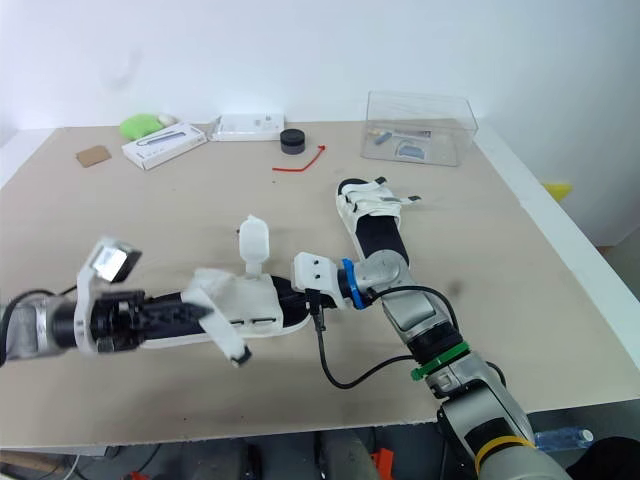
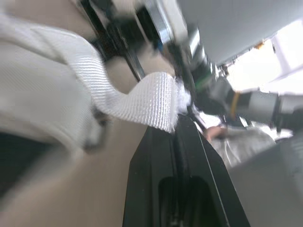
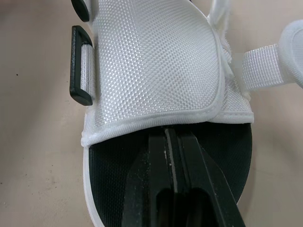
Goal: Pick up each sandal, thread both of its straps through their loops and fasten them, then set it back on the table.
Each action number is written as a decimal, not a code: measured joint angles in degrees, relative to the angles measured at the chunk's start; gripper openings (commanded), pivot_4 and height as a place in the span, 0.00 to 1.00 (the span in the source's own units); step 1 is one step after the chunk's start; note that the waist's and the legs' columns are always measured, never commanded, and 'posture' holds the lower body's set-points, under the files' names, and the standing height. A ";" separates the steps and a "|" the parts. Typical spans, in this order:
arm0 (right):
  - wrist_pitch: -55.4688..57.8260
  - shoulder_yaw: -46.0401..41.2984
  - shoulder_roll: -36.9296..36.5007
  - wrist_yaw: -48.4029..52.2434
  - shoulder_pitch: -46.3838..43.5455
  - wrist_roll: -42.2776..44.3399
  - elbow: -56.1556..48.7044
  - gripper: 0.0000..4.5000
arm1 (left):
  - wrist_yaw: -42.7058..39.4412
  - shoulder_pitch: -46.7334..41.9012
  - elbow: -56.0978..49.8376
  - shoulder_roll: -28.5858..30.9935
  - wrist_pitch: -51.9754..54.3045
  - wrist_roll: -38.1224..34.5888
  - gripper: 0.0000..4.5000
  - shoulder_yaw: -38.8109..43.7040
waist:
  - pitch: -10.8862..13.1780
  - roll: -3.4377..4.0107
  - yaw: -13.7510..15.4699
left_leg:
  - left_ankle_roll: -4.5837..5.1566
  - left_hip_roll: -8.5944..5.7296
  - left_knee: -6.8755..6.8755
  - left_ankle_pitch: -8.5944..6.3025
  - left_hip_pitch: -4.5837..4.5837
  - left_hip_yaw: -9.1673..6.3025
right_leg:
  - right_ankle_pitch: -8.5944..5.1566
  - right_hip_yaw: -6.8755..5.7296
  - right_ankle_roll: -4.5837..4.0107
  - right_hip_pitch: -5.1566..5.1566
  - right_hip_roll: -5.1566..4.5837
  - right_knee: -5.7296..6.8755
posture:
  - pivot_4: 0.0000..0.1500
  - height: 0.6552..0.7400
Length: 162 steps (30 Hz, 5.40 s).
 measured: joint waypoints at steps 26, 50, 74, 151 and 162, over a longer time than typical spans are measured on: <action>0.33 -0.08 -0.17 0.27 0.17 0.00 -0.98 0.00 | -29.58 -20.63 16.62 1.36 3.69 28.06 0.01 -14.83 | -0.01 -0.06 -0.08 | -0.09 -0.13 -0.27 0.02 -0.05 -0.10 | -0.09 0.02 0.04 -0.06 -0.03 -0.01 | 1.00 1.00; 0.40 -0.07 -0.26 0.35 0.11 0.00 -1.02 0.00 | -38.83 -24.70 20.42 0.38 0.11 38.52 0.01 -19.18 | -0.02 -0.08 -0.09 | -0.09 -0.22 -0.27 0.03 -0.07 -0.11 | -0.02 0.02 0.16 -0.07 -0.03 0.00 | 1.00 1.00; 0.60 0.00 -0.88 -0.48 0.97 -0.03 -2.65 0.00 | -44.52 -27.41 20.41 -1.42 -7.22 47.44 0.01 -26.22 | -0.02 -0.08 -0.05 | -0.08 -0.29 -0.27 0.02 -0.11 -0.13 | -0.03 0.02 0.27 -0.06 -0.06 0.00 | 1.00 1.00; 0.20 0.45 -0.54 -0.30 -0.10 -0.08 -0.98 0.00 | -31.24 -10.54 -4.16 1.20 -5.10 38.97 0.68 -15.53 | -0.03 -0.09 -0.14 | -0.11 -0.15 -0.13 0.04 -0.04 -0.08 | -0.05 0.10 0.26 -0.03 -0.12 0.11 | 1.00 1.00; -0.45 0.43 -0.33 0.42 -0.21 -0.07 -0.09 0.00 | -33.41 7.81 -18.20 8.96 -7.11 32.70 0.68 -1.40 | -0.14 0.17 -0.15 | -0.18 -0.05 -0.18 -0.01 0.05 0.08 | -0.17 0.15 0.11 -0.03 -0.32 0.08 | 1.00 1.00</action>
